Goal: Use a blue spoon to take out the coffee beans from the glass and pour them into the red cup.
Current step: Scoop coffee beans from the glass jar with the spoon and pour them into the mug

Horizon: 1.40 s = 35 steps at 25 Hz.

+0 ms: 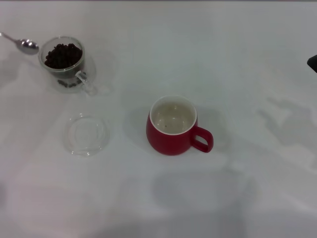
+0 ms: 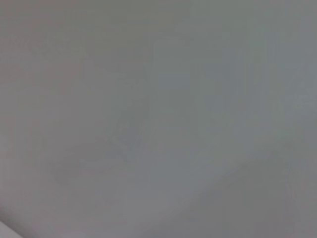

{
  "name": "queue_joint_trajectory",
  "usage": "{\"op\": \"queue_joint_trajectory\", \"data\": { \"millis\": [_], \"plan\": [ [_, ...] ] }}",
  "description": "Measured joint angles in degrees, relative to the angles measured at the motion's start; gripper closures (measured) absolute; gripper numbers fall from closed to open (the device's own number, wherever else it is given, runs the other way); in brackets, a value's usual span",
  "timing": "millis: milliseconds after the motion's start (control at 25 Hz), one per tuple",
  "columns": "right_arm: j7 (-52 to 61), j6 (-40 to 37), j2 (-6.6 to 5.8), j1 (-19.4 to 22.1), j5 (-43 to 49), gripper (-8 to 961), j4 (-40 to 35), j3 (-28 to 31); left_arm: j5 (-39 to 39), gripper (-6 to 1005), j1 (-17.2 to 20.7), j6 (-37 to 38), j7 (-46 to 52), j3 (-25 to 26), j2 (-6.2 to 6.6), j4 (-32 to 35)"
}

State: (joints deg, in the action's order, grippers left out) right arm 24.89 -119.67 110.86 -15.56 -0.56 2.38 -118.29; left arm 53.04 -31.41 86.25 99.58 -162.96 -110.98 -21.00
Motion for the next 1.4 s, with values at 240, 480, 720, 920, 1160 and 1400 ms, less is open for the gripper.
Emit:
{"op": "queue_joint_trajectory", "data": {
  "millis": [240, 480, 720, 920, 1160, 1400],
  "plan": [
    [0.1, 0.0, 0.76, 0.2, 0.0, 542, 0.2, 0.0, -3.4, 877, -4.7, -7.1, -0.8, 0.0, -0.05, 0.4],
    [0.8, 0.0, 1.30, 1.0, -0.7, 541, 0.4, 0.1, -8.6, 877, -9.6, -16.4, -3.1, 0.0, -2.18, 0.8],
    [1.5, 0.0, 1.43, 1.7, -0.8, 541, 0.4, 0.3, -10.4, 877, -10.4, -22.1, -5.0, 0.0, -3.09, 3.9],
    [1.8, 0.0, 1.31, 2.0, -0.8, 540, 0.4, 0.6, -10.1, 877, -10.0, -23.2, -4.6, 0.0, -3.43, 5.2],
    [2.2, 0.5, 0.98, 1.3, -0.8, 539, 0.3, 0.6, -11.4, 878, -9.8, -24.2, -0.3, 0.0, -3.58, 7.2],
    [2.3, 1.0, 0.75, 0.7, -0.8, 538, 0.3, 0.6, -11.9, 878, -8.6, -25.4, 3.0, 0.1, -3.80, 8.6]
  ]
}}
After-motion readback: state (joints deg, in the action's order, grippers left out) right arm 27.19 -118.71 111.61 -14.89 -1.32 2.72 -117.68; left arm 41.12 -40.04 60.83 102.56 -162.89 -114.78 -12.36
